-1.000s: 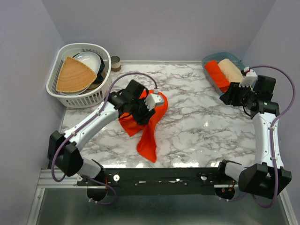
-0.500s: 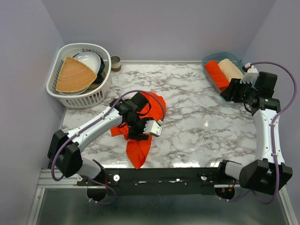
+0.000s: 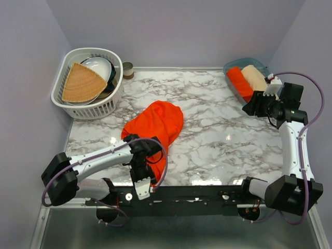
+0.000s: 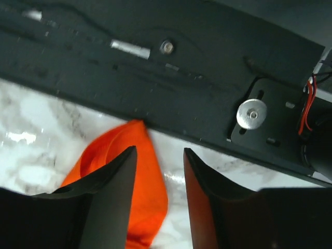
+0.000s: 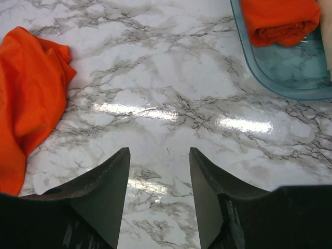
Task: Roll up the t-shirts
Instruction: Flatten out the T-shirt at the center of the board.
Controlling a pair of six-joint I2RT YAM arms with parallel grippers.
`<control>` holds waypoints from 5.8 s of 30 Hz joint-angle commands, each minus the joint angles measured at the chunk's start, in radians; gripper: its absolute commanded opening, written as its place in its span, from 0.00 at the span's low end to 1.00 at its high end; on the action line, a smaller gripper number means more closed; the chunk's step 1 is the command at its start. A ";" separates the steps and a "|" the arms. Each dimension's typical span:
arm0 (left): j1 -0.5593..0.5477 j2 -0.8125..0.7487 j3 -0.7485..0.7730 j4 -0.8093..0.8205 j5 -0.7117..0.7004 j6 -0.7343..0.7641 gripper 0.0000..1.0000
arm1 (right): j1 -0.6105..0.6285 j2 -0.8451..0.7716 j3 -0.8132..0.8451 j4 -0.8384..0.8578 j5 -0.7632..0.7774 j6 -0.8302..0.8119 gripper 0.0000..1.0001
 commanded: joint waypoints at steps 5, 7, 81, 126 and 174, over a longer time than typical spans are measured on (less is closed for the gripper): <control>-0.103 0.158 -0.039 0.136 0.084 -0.029 0.48 | 0.002 0.052 0.025 -0.009 -0.025 0.007 0.58; -0.104 0.208 -0.046 0.192 0.072 -0.081 0.50 | 0.002 0.058 0.034 -0.008 -0.029 0.008 0.57; -0.171 0.779 0.557 0.177 0.099 -0.155 0.00 | 0.001 -0.080 -0.069 -0.083 0.077 -0.041 0.58; 0.215 -0.296 -0.079 0.536 -0.448 -1.062 0.00 | 0.008 0.295 0.031 -0.208 -0.142 -0.816 0.58; 0.311 -0.198 -0.035 0.594 -0.433 -1.091 0.00 | 0.357 0.934 0.448 -0.108 0.260 -0.274 0.50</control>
